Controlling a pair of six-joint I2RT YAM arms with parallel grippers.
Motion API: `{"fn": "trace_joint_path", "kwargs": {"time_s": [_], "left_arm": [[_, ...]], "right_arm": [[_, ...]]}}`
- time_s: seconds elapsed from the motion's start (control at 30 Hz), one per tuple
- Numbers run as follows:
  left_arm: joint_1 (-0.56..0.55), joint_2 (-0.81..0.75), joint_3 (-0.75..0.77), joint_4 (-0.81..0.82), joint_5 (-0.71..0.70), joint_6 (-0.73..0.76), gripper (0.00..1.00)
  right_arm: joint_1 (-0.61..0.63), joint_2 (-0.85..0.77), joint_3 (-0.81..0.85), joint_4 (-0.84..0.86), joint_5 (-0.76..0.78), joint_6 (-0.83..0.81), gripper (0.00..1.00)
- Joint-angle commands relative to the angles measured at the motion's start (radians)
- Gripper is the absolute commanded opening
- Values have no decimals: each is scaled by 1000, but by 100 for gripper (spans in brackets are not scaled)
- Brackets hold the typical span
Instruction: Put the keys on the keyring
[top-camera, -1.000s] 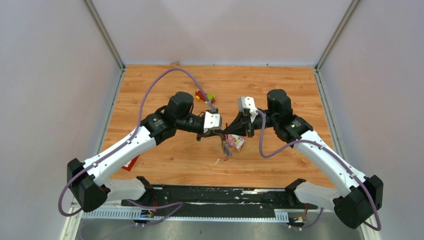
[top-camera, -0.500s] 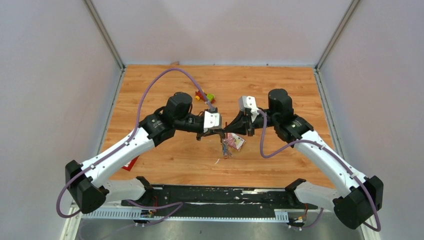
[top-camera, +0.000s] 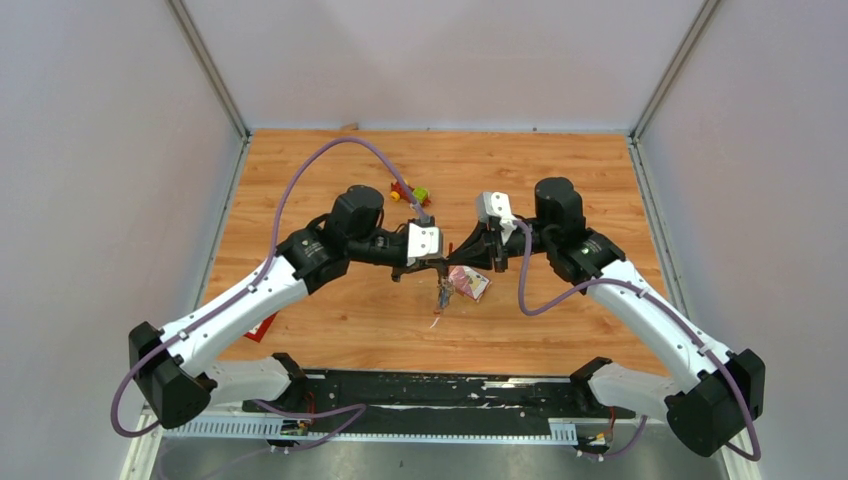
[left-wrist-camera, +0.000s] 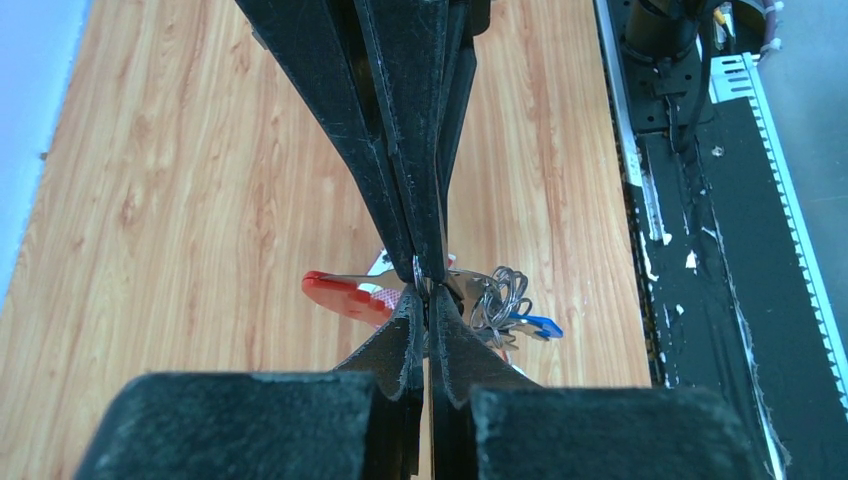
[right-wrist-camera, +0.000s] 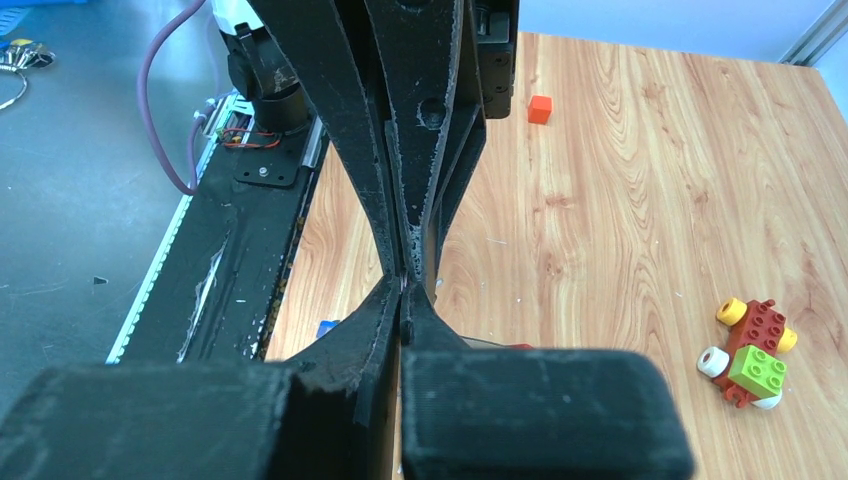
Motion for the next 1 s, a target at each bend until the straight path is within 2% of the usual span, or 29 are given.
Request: {"fn": "trace_joint_path", "kwargs": {"time_s": [0.0, 0.5, 0.63, 0.97], "left_arm": [[0, -64, 32, -46, 25, 23, 0], [0, -62, 35, -84, 44, 79, 1], [0, -57, 26, -56, 31, 84, 15], [0, -38, 23, -29, 6, 115, 35]], "right_arm": [[-22, 5, 8, -11, 47, -20, 0], [-22, 8, 8, -8, 53, -18, 0], [-22, 3, 5, -2, 46, -11, 0], [-22, -3, 1, 6, 36, -4, 0]]}}
